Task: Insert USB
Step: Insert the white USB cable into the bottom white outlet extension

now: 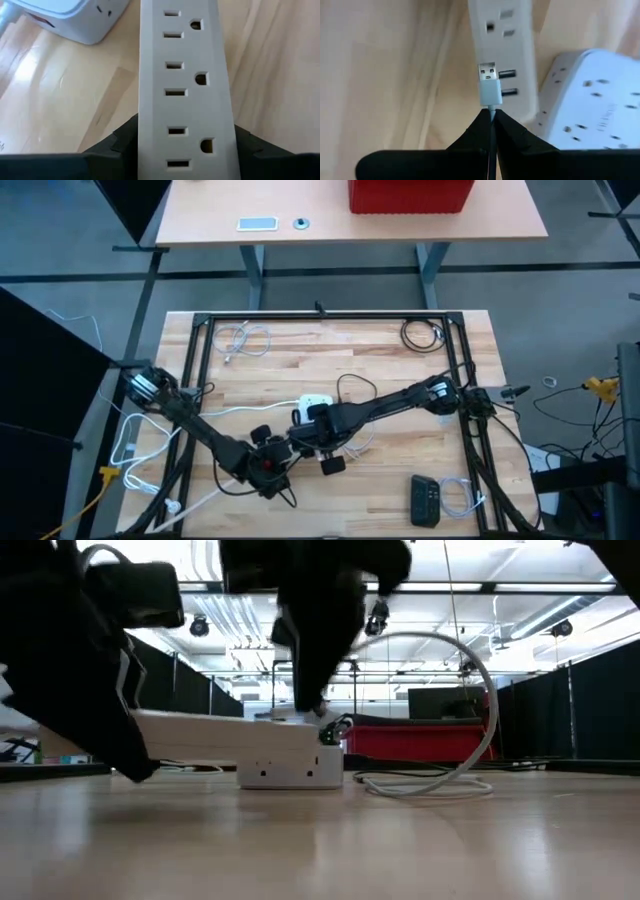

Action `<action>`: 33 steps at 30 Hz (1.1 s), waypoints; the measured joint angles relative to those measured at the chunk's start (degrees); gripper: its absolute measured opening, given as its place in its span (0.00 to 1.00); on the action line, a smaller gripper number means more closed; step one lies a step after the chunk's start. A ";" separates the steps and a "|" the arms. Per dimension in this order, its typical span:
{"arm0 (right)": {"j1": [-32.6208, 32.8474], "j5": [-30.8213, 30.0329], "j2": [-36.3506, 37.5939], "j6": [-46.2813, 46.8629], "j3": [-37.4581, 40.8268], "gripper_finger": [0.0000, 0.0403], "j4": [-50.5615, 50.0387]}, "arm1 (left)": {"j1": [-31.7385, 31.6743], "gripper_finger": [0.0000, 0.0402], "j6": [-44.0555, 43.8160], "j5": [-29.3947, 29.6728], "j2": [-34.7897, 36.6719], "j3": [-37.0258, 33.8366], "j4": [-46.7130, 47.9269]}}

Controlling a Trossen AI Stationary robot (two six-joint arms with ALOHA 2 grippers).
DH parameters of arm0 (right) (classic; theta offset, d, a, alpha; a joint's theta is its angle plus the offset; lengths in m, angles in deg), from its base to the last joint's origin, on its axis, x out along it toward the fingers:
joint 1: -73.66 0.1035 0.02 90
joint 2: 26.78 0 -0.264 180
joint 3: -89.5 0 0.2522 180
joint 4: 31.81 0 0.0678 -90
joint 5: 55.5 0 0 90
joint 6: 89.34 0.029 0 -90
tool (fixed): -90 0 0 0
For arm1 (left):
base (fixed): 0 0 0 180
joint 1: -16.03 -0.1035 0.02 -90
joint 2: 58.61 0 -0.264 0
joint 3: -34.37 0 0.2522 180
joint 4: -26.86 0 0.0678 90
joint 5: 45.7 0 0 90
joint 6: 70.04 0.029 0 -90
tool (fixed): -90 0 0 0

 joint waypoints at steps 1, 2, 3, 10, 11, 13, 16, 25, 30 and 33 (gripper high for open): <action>0.00 -0.12 0.50 0.19 -0.82 0.00 -0.69 | -0.02 0.43 -0.06 -0.29 -0.56 -0.36 -0.69; 0.01 -0.24 0.74 0.54 -1.80 0.00 -1.78 | -0.02 0.43 -0.13 -0.68 -1.05 -0.75 -1.52; 0.02 -0.27 0.79 0.81 -2.94 0.00 -3.29 | -0.02 0.43 -0.18 -0.87 -1.39 -1.01 -2.59; 0.13 -0.52 0.74 0.93 -7.42 0.00 -8.42 | -0.02 0.43 -1.10 -1.49 -2.18 -1.37 -7.70; 0.18 -0.55 0.73 0.93 -7.98 0.00 -7.99 | -0.02 0.43 -1.12 -1.45 -2.18 -1.34 -8.07; 0.28 -0.59 0.73 0.97 -9.11 0.00 -7.06 | -0.02 0.43 -1.15 -1.37 -2.18 -1.26 -8.80; 0.31 -0.51 0.73 1.62 -10.19 0.00 -4.79 | -0.02 0.43 -1.16 -1.45 -2.18 -0.96 -9.17; 0.57 -0.33 0.73 1.66 -10.48 0.00 -1.83 | -0.06 0.43 -1.26 -2.16 -2.14 -0.87 -9.27; 0.78 -0.22 0.84 0.64 -11.94 0.00 -1.33 | -0.08 0.43 -1.29 -2.47 -2.12 -0.87 -9.28; 0.76 -0.26 0.20 -0.43 -11.90 0.00 -1.48 | -0.08 0.43 -1.37 -2.58 -2.12 -0.87 -9.28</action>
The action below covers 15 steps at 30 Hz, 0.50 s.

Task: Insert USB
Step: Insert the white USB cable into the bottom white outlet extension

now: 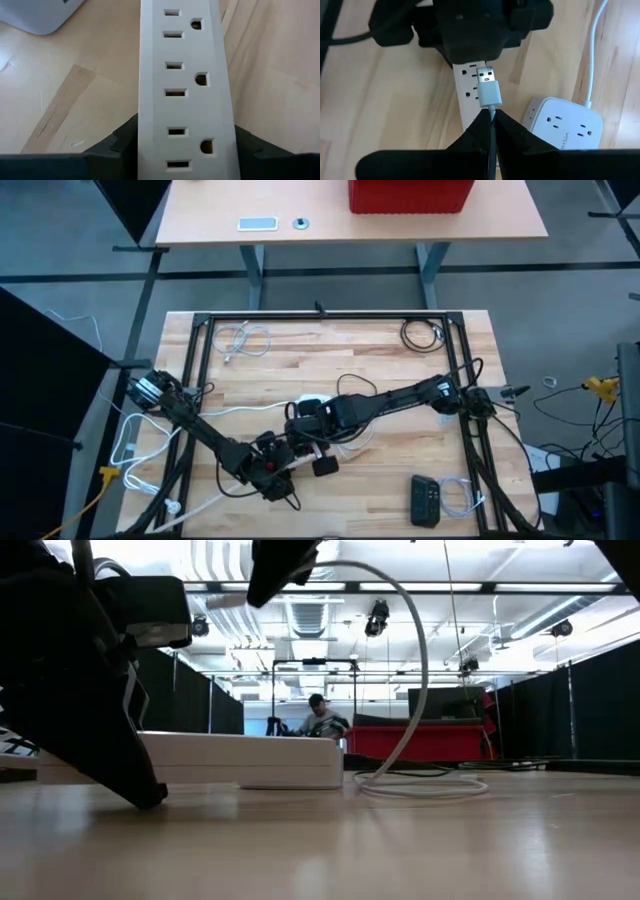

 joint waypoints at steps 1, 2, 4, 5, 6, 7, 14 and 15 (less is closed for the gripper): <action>0.00 -0.11 -0.27 -0.46 0.04 0.00 -0.09 | -0.03 0.43 -0.12 -0.27 0.00 0.00 0.00; 0.00 -0.15 -0.66 -0.95 0.06 0.00 0.04 | -0.04 0.43 -0.14 -0.40 0.00 0.00 0.00; 0.00 -0.19 -1.08 -1.65 0.07 0.00 0.33 | -0.11 0.43 -0.18 -0.92 0.02 0.03 0.00; 0.03 -0.18 -1.11 -1.76 0.10 0.00 0.45 | -0.13 0.43 -0.23 -1.09 0.02 0.04 0.00; 0.09 -0.19 -1.07 -1.84 0.10 0.00 0.77 | -0.14 0.43 -0.33 -1.20 0.03 0.04 0.03; 0.14 -0.19 -1.04 -1.92 0.10 0.00 1.08 | -0.16 0.43 -0.42 -1.30 0.03 0.04 0.03; 0.63 0.46 -0.75 -2.83 0.11 0.00 3.47 | -0.28 0.43 -0.76 -1.77 0.04 0.04 0.11; 0.63 1.14 -0.74 -2.94 0.11 0.00 4.14 | -0.29 0.43 -0.83 -1.82 0.04 0.04 0.11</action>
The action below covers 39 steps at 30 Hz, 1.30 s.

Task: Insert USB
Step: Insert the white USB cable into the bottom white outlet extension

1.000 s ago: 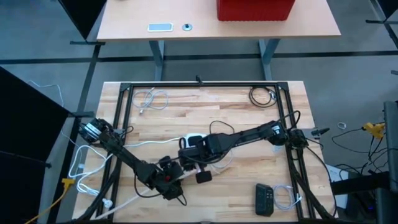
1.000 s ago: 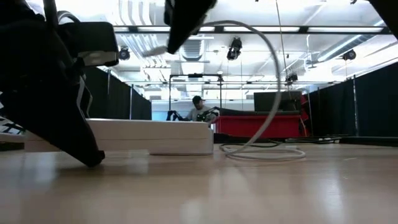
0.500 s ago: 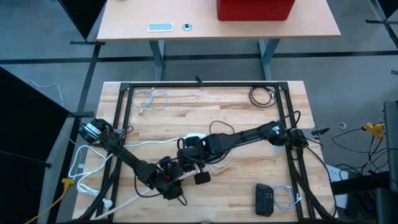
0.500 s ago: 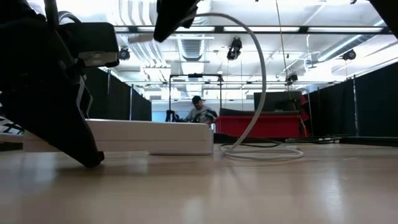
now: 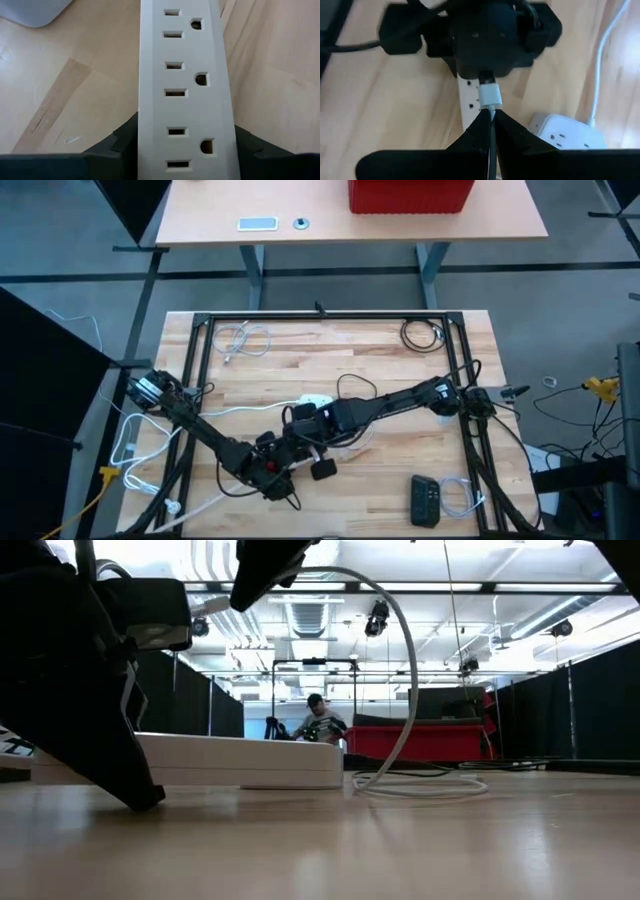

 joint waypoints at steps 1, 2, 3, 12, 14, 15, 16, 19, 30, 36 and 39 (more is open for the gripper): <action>0.00 0.61 0.00 0.05 0.00 0.00 1.18 | -0.02 0.43 -0.22 -0.02 0.00 0.00 0.00; 0.07 1.17 0.00 0.20 0.00 0.00 2.25 | -0.08 0.43 -0.41 -0.04 0.00 0.00 0.00; 0.09 1.66 0.00 0.28 0.00 0.00 2.93 | -0.08 0.43 -0.51 -0.04 0.02 0.00 0.00; 0.11 2.14 0.02 0.87 0.00 0.00 6.26 | -0.08 0.43 -0.77 -0.35 0.02 0.00 0.02; 0.11 2.14 0.02 0.89 0.00 0.00 6.47 | -0.08 0.43 -0.77 -0.41 0.02 0.00 0.02; 0.11 2.14 0.03 1.16 0.00 0.00 6.72 | -0.08 0.43 -0.77 -0.42 0.02 0.00 0.02; 0.11 2.14 0.04 1.41 0.00 0.00 6.97 | -0.08 0.43 -0.77 -0.42 0.02 0.00 0.02; 0.11 1.90 0.09 2.29 0.00 0.00 7.55 | -0.08 0.43 -0.79 -0.46 0.02 0.00 0.02; 0.20 -1.27 0.98 0.41 2.79 0.00 -3.21 | -0.10 0.43 -0.49 -0.92 0.02 0.00 0.02; 0.07 -1.22 0.98 -1.74 7.74 0.00 -3.70 | -0.10 0.43 -0.57 -1.01 0.02 0.00 0.05; -0.20 -1.16 0.96 -2.59 8.99 0.00 -3.81 | -0.10 0.43 -0.83 -1.03 0.02 0.00 0.07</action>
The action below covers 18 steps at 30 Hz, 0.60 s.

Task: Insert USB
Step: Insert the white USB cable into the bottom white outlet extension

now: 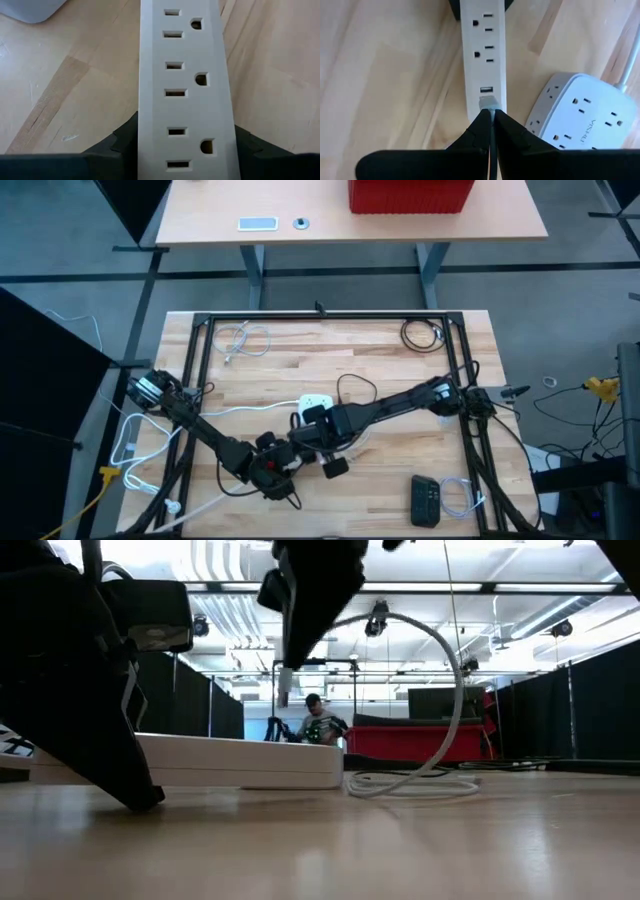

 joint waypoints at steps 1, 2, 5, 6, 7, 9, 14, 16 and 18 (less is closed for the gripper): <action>-0.10 0.17 0.00 -0.27 0.33 0.00 -0.02 | 0.00 0.43 -0.19 -0.02 0.00 0.00 0.00; -0.26 0.30 0.00 -0.56 0.68 0.00 -0.09 | 0.00 0.43 -0.44 -0.01 0.00 0.00 0.02; -0.65 0.38 0.01 -1.61 1.97 0.00 -0.11 | 0.00 0.43 -0.82 -0.02 0.00 0.00 0.04; -0.80 0.42 0.00 -1.70 2.44 0.00 -0.11 | 0.00 0.43 -0.86 -0.02 0.00 0.00 0.04; -0.99 0.52 0.00 -1.72 2.93 0.00 -0.12 | 0.00 0.43 -0.90 -0.02 0.00 0.00 0.04; -1.19 0.50 -0.02 -1.74 4.02 0.00 0.38 | 0.00 0.43 -0.97 -0.02 0.00 0.00 0.04; -1.33 1.40 -0.09 -0.96 4.84 0.00 2.63 | 0.01 0.43 -0.99 -0.04 0.00 -0.01 0.08; -1.35 1.83 -0.11 -0.62 4.96 0.00 3.26 | 0.01 0.43 -0.99 -0.06 0.00 -0.01 0.09; -1.35 1.97 -0.11 -0.26 5.10 0.00 3.21 | 0.00 0.43 -0.99 -0.09 0.00 -0.02 0.10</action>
